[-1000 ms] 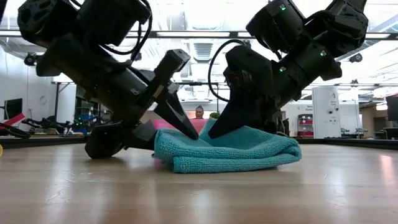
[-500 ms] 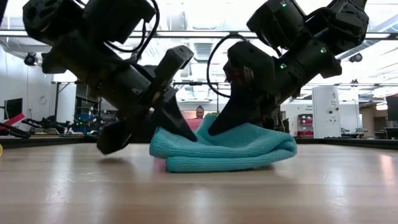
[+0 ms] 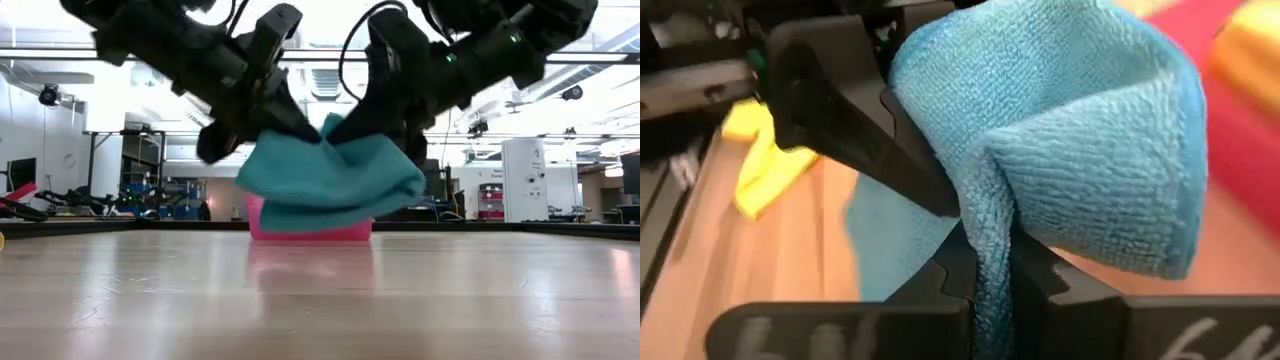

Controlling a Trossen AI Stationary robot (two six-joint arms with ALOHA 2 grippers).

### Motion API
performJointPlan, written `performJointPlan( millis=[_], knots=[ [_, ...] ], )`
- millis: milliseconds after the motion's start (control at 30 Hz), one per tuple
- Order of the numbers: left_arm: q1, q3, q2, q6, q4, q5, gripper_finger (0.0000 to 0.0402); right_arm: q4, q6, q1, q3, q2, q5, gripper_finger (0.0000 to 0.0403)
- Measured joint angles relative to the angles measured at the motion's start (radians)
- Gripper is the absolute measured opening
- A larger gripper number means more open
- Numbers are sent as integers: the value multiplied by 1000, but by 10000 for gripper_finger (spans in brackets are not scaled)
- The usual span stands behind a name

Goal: Fold microfiber towels
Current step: Put the blue towel into the bin

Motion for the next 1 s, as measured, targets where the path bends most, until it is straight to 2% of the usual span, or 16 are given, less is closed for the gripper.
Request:
performJointPlan(
  millis=[200, 400, 533, 800, 1000],
  knots=[
    [128, 0, -120, 210, -43, 33, 1, 1, -63, -101, 1, -82, 4, 18],
    [279, 4, -161, 354, -36, 110, 1, -21, -124, -230, 31, -104, -4, 18],
    [383, 10, -153, 405, -33, 185, 1, -52, -181, -302, 89, -71, -3, 18],
    [559, 10, -146, 472, -25, 208, 1, -193, -287, -419, 254, 22, -3, 18],
    [647, 19, -127, 508, -8, 271, 1, -260, -309, -463, 355, 112, -3, 18]
  ],
)
